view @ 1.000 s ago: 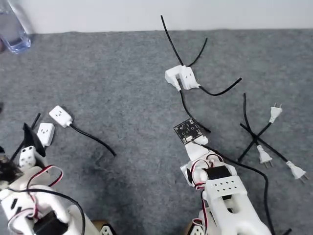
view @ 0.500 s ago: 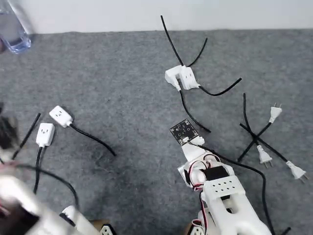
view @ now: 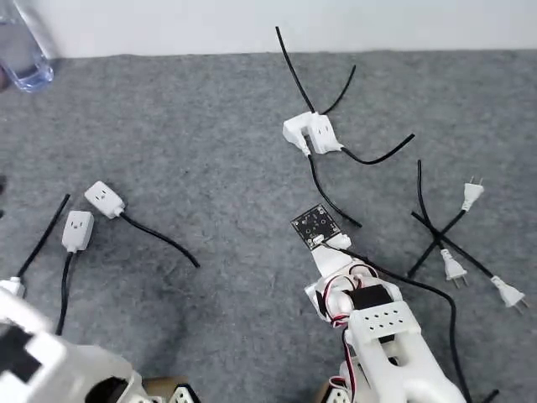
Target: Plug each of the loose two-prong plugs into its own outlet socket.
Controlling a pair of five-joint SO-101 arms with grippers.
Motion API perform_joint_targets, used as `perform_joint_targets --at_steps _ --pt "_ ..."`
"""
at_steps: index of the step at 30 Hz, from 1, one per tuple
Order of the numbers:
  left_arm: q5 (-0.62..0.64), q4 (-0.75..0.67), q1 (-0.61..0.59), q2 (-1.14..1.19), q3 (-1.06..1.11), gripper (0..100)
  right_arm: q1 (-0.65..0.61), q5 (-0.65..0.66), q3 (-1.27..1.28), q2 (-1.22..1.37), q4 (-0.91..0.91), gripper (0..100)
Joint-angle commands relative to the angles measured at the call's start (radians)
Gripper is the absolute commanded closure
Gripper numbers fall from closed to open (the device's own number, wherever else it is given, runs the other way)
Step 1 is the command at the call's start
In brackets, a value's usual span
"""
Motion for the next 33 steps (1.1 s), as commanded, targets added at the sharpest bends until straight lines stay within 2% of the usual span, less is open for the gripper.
perform_joint_targets --at_steps 1,7,12,33 --pt "-0.035 0.029 -0.002 0.112 -0.044 74 -0.005 -0.003 -0.002 -0.018 -0.013 69.2" --pt "-0.008 0.014 -0.002 0.247 -0.047 74 -0.005 -0.002 -0.003 -0.018 -0.015 69.2" --pt "-0.005 -0.13 -0.034 0.301 -0.044 74 -0.005 -0.002 -0.003 -0.018 -0.015 69.2" --pt "-0.006 -0.247 -0.057 0.528 -0.042 75 -0.005 -0.002 -0.005 -0.019 -0.015 69.2"
